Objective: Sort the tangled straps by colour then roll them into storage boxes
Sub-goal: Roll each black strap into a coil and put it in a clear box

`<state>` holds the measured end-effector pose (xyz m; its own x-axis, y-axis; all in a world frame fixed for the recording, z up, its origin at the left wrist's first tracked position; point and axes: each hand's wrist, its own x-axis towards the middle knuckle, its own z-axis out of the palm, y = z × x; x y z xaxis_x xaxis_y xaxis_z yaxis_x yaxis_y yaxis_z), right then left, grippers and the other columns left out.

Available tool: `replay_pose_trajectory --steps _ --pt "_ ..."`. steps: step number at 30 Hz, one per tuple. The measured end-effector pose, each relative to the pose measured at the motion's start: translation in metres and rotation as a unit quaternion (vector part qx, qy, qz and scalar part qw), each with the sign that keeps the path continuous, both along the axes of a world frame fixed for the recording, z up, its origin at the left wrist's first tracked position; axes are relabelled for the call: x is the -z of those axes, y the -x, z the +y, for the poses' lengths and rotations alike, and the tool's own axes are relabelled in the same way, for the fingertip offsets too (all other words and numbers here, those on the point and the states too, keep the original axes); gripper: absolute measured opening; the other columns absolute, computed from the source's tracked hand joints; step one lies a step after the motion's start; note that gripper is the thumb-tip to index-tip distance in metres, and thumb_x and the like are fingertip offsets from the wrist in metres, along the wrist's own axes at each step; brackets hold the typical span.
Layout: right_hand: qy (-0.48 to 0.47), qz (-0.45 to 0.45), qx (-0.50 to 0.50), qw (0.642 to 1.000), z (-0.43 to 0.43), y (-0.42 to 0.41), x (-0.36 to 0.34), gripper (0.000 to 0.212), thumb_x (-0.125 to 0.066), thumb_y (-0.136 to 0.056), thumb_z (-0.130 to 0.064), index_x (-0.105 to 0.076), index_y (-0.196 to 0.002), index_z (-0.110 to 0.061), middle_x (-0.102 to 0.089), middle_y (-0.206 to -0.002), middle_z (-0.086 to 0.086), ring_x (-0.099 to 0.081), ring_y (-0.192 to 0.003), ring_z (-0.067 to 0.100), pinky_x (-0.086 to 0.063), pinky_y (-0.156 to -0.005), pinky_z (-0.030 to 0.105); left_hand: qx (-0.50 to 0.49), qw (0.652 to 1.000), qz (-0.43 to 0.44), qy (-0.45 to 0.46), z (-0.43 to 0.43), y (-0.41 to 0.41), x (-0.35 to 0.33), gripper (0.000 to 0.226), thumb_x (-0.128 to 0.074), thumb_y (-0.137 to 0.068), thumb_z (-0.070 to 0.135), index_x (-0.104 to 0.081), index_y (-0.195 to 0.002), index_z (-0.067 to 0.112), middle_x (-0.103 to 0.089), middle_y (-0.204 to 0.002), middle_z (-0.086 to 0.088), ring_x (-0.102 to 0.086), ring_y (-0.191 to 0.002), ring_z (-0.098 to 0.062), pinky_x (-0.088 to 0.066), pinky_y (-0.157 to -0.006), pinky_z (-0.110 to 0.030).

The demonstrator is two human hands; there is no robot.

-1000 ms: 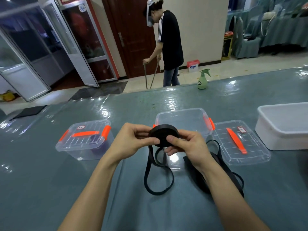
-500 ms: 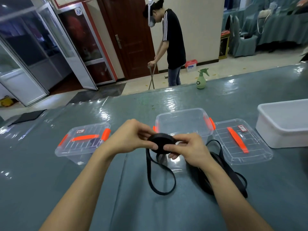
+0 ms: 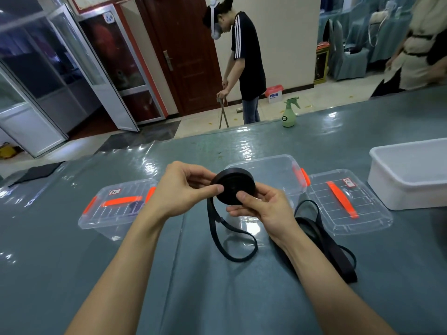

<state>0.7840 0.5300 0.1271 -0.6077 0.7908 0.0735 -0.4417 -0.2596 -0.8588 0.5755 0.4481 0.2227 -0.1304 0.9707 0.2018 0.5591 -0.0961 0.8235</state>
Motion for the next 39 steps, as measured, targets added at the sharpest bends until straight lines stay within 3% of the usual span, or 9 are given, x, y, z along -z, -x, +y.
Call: replay_pose_trajectory --steps 9,15,18,21,25,29,34,36,39 --pt "0.002 -0.028 0.003 1.000 0.008 -0.003 -0.005 0.044 -0.089 -0.080 -0.025 -0.079 -0.116 -0.001 -0.081 -0.105 0.025 -0.081 -0.084 0.045 -0.068 -0.072 0.033 0.015 0.994 -0.085 0.072 0.006 0.013 0.002 0.037 -0.097 -0.077 0.040 -0.088 -0.110 0.025 -0.086 -0.108 -0.007 -0.082 -0.108 -0.024 -0.064 -0.101 -0.034" --pt "0.062 0.007 -0.013 0.998 0.001 0.006 0.005 0.047 -0.089 -0.079 -0.029 -0.080 -0.116 -0.002 -0.080 -0.109 0.027 -0.082 -0.086 0.042 -0.067 -0.073 0.032 -0.010 0.990 -0.122 0.066 0.013 0.008 0.016 0.032 -0.096 -0.081 0.034 -0.088 -0.107 0.017 -0.085 -0.105 -0.014 -0.083 -0.103 -0.029 -0.066 -0.096 -0.037" --pt "-0.029 -0.109 -0.042 0.993 0.007 -0.002 0.002 0.045 -0.097 -0.078 -0.041 -0.082 -0.114 -0.017 -0.083 -0.109 0.011 -0.082 -0.076 0.040 -0.061 -0.054 0.029 -0.015 0.997 -0.031 0.066 0.014 0.015 0.009 0.017 -0.095 -0.083 0.028 -0.089 -0.097 0.021 -0.086 -0.092 -0.010 -0.084 -0.091 -0.022 -0.066 -0.092 -0.033" --pt "-0.147 -0.233 -0.022 0.961 0.016 -0.013 -0.002 0.050 -0.094 -0.076 -0.051 -0.078 -0.121 -0.036 -0.081 -0.113 -0.011 -0.079 -0.062 0.035 -0.046 -0.042 0.027 0.032 0.984 0.157 0.082 0.017 0.016 -0.008 0.011 -0.096 -0.083 0.029 -0.088 -0.091 0.032 -0.082 -0.076 0.004 -0.076 -0.072 -0.005 -0.059 -0.073 -0.025" --pt "-0.220 -0.260 -0.035 0.939 0.008 -0.009 -0.004 0.016 -0.091 -0.087 -0.029 -0.083 -0.101 -0.029 -0.082 -0.086 0.002 -0.077 -0.060 0.029 -0.050 -0.050 0.028 0.126 0.919 0.355 0.119 0.025 -0.003 -0.022 0.007 -0.090 -0.081 0.034 -0.086 -0.086 0.034 -0.077 -0.072 0.021 -0.071 -0.067 0.002 -0.055 -0.064 -0.026" --pt "-0.207 -0.237 -0.033 0.948 0.006 -0.011 -0.002 0.009 -0.092 -0.086 -0.020 -0.086 -0.092 -0.025 -0.080 -0.076 0.012 -0.076 -0.062 0.023 -0.060 -0.062 0.033 0.157 0.900 0.379 0.146 0.028 -0.010 -0.033 0.007 -0.090 -0.082 0.032 -0.087 -0.087 0.034 -0.078 -0.073 0.024 -0.074 -0.071 0.002 -0.059 -0.069 -0.031" --pt "-0.266 -0.283 -0.033 0.921 0.002 -0.009 0.000 0.014 -0.094 -0.081 -0.038 -0.084 -0.090 -0.038 -0.081 -0.078 0.000 -0.080 -0.066 0.020 -0.059 -0.055 0.033 0.174 0.867 0.446 0.135 0.035 -0.024 -0.036 0.009 -0.089 -0.081 0.037 -0.086 -0.089 0.036 -0.070 -0.063 0.030 -0.068 -0.064 0.003 -0.053 -0.061 -0.028" --pt "-0.268 -0.269 0.005 0.925 0.004 -0.011 0.001 0.010 -0.093 -0.084 -0.034 -0.085 -0.089 -0.038 -0.080 -0.072 0.004 -0.080 -0.063 0.022 -0.065 -0.063 0.041 0.167 0.878 0.436 0.107 0.037 -0.026 -0.037 0.012 -0.090 -0.082 0.038 -0.086 -0.093 0.039 -0.070 -0.066 0.033 -0.068 -0.067 0.008 -0.052 -0.062 -0.025" --pt "-0.177 -0.192 0.000 0.965 0.010 -0.024 -0.003 0.015 -0.094 -0.084 -0.026 -0.088 -0.098 -0.023 -0.082 -0.082 0.012 -0.081 -0.069 0.033 -0.068 -0.066 0.038 0.157 0.935 0.297 0.114 0.032 -0.013 -0.037 0.015 -0.095 -0.084 0.036 -0.085 -0.089 0.046 -0.081 -0.080 0.023 -0.076 -0.078 0.005 -0.054 -0.070 -0.013"
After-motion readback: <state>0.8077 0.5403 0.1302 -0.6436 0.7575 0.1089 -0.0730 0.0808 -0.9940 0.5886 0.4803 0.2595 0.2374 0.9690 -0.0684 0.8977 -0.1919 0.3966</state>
